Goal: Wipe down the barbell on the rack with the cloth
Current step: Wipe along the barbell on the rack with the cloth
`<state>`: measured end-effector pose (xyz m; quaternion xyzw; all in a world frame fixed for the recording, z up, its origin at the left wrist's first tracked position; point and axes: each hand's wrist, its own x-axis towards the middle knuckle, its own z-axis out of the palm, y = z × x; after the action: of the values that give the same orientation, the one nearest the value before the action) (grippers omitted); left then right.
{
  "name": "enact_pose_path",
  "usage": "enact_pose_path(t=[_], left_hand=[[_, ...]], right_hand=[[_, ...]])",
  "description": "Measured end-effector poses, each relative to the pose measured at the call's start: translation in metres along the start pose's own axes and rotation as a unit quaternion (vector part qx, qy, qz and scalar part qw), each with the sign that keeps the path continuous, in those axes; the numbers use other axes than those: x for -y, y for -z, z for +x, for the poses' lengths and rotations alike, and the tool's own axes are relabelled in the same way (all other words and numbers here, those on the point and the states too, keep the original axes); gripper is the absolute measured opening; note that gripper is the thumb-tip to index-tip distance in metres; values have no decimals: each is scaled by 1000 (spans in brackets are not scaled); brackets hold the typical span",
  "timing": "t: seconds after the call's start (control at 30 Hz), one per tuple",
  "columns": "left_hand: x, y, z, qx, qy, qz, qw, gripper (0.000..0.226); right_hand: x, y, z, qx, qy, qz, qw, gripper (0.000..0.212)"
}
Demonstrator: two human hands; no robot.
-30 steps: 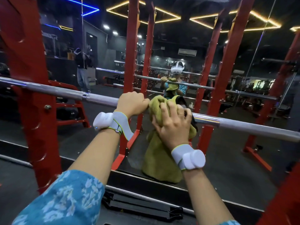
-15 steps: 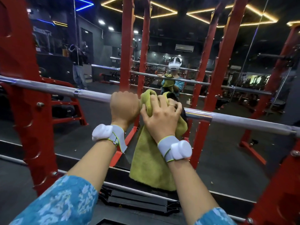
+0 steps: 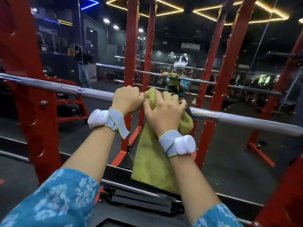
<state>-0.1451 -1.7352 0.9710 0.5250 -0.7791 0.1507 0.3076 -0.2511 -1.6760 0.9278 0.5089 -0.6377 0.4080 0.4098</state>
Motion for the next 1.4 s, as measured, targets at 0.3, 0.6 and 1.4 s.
enact_pose_path(t=[0.3, 0.6, 1.4], left_hand=[[0, -2, -2, -19, 11, 0, 1000, 37], [-1, -4, -1, -18, 18, 7, 1000, 40], [7, -26, -9, -205, -75, -3, 976, 38]], right_hand=[[-43, 4, -12, -64, 25, -23, 997, 36], [-13, -9, -22, -12, 99, -11, 995, 47], [-34, 19, 1, 56, 40, -3, 998, 43]])
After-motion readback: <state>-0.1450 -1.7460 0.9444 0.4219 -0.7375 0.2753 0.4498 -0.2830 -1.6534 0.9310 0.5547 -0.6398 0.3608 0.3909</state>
